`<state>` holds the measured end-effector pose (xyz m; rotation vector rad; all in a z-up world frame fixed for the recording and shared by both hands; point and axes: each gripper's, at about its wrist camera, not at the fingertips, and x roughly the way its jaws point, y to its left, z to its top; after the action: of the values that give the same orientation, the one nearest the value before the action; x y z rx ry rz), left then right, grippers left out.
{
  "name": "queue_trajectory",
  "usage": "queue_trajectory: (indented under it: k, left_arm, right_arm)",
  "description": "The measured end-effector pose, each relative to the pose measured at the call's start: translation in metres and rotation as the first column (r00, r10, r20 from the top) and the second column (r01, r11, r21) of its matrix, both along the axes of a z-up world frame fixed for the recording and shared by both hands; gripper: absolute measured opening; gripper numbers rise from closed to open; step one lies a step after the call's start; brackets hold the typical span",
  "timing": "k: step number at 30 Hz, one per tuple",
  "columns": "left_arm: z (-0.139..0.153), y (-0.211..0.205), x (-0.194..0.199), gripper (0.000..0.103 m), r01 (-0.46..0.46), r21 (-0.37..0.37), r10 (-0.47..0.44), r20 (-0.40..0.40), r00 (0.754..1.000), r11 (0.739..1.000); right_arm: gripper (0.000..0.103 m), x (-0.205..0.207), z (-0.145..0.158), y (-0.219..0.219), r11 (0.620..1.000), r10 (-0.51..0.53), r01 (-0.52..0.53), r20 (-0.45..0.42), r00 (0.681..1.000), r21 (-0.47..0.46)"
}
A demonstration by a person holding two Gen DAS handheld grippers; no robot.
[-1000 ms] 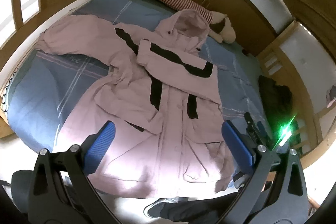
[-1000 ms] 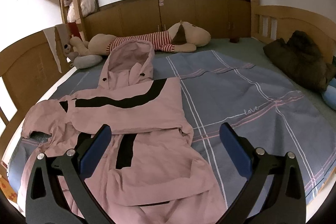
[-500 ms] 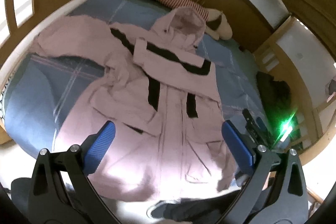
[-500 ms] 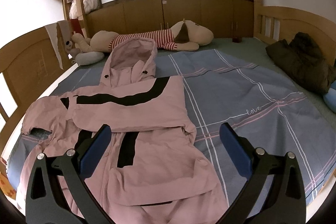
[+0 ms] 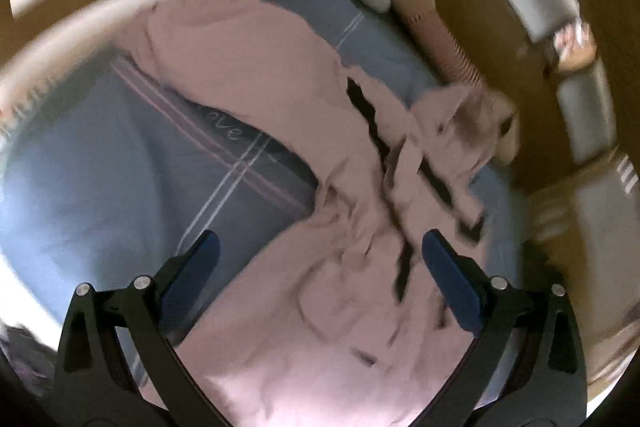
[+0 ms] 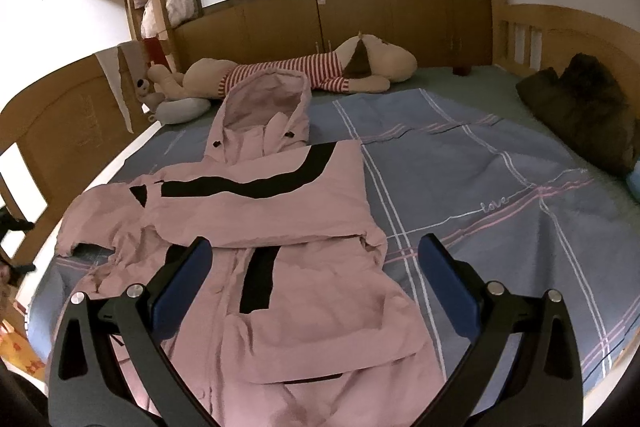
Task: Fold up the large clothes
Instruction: 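Grasp the other sleeve cuff with the left gripper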
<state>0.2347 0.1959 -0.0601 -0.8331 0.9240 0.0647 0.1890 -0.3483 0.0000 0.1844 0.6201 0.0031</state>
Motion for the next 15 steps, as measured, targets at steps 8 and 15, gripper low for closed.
queue_trajectory:
  k: [8, 15]
  left_arm:
    - [-0.093, 0.121, 0.032, 0.101, -0.255, -0.352, 0.272, -0.003, 0.962, 0.901]
    - [-0.159, 0.14, 0.05, 0.097, -0.296, -0.544, 0.372, 0.032, 0.928, 0.785]
  right_arm:
    - [0.102, 0.0, -0.003, 0.004, 0.999, 0.03, -0.03, -0.02, 0.999, 0.039]
    - [0.102, 0.005, -0.01, 0.003, 0.999, 0.03, -0.028, -0.048, 0.998, 0.047]
